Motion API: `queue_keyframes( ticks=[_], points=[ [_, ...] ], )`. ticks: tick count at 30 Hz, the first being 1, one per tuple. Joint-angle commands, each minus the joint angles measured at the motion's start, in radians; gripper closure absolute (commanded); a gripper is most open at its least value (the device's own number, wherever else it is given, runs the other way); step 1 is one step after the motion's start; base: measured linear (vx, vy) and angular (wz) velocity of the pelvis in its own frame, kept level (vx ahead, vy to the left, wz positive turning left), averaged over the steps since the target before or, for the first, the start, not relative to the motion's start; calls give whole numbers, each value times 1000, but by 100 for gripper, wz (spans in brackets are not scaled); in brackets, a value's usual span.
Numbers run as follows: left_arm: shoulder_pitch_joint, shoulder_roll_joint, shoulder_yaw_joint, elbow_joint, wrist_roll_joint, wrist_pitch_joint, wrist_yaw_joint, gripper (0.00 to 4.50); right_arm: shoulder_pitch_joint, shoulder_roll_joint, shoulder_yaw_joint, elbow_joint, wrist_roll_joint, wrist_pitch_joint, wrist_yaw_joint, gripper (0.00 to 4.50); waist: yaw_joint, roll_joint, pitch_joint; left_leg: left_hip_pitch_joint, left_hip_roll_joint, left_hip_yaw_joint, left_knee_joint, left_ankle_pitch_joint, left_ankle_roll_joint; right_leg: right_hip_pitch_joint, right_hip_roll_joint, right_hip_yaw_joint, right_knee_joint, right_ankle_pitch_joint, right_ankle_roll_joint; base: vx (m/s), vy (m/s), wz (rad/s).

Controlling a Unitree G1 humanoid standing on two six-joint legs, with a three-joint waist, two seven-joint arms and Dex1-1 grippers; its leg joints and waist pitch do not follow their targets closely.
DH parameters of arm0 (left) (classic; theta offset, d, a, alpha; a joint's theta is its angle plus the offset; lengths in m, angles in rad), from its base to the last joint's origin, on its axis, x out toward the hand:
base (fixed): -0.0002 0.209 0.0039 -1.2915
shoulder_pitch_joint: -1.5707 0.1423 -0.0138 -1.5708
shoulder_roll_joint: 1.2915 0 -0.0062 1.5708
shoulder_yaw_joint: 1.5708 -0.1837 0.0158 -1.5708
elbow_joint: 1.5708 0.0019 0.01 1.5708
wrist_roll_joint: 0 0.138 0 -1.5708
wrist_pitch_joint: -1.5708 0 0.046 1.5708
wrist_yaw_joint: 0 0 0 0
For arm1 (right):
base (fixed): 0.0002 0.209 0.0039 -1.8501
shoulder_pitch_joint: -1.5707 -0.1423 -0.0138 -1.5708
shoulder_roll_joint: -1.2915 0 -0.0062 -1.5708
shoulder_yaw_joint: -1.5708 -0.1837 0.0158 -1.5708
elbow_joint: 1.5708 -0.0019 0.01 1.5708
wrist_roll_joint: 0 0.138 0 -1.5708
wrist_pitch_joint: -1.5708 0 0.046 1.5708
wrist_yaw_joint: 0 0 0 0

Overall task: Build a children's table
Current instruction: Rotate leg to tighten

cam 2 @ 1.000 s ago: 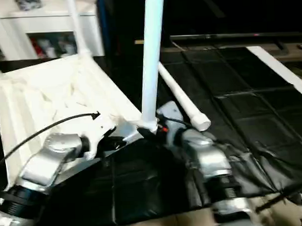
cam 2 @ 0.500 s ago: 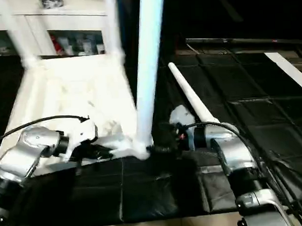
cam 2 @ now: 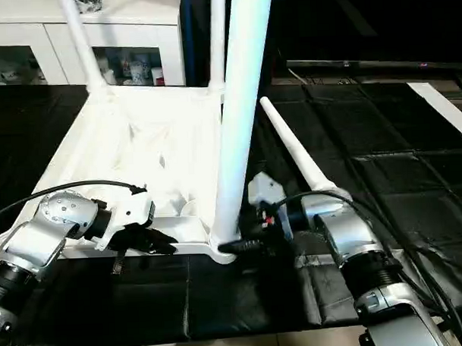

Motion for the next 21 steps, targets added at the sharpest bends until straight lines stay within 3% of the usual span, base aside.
queue_keyframes(
  ticks=[1, 3, 4, 6, 14, 21],
  points=[
    [-35, 0, -18, 6, 16, -28, -13, 450, -7, -19, 8, 1, -1, -6, 24, 50, -6, 7, -77, 12, 28, -2, -70, -249, 16, 50, -69, 52, -70, -321, -189, 0, 0, 0],
    [-39, -1, -19, 15, 16, -34, -13, 450, -7, -20, 9, 2, 0, -7, 28, 50, -6, 7, -76, 10, 26, -2, -70, -256, 16, 51, -69, 52, -71, -341, -183, 0, 0, 0],
    [-43, -2, -20, 25, 16, -41, -13, 450, -9, -17, 8, 7, -1, -11, 26, 80, -6, 6, -75, 10, 27, -2, -71, -257, 16, 51, -70, 52, -72, -350, -181, 0, 0, 0],
    [-46, -4, -21, 34, 17, -47, -12, 450, -15, -11, 6, 17, -1, -13, 19, 87, -5, 7, -75, 12, 27, -3, -70, -260, 14, 49, -71, 52, -75, -368, -175, 0, 0, 0],
    [-61, -11, -19, 69, 21, -69, -11, 450, -37, 20, 5, 55, -3, -2, -6, 163, -4, 9, -77, 12, 29, -3, -71, -256, 10, 50, -70, 52, -70, -334, -189, 0, 0, 0],
    [-62, -16, -20, 84, 19, -76, -1, 450, -38, 35, 7, 66, 0, -3, -13, 183, -5, 6, -75, 12, 27, -3, -71, -267, 7, 50, -72, 51, -74, -383, -173, 0, 0, 0]
  ],
)
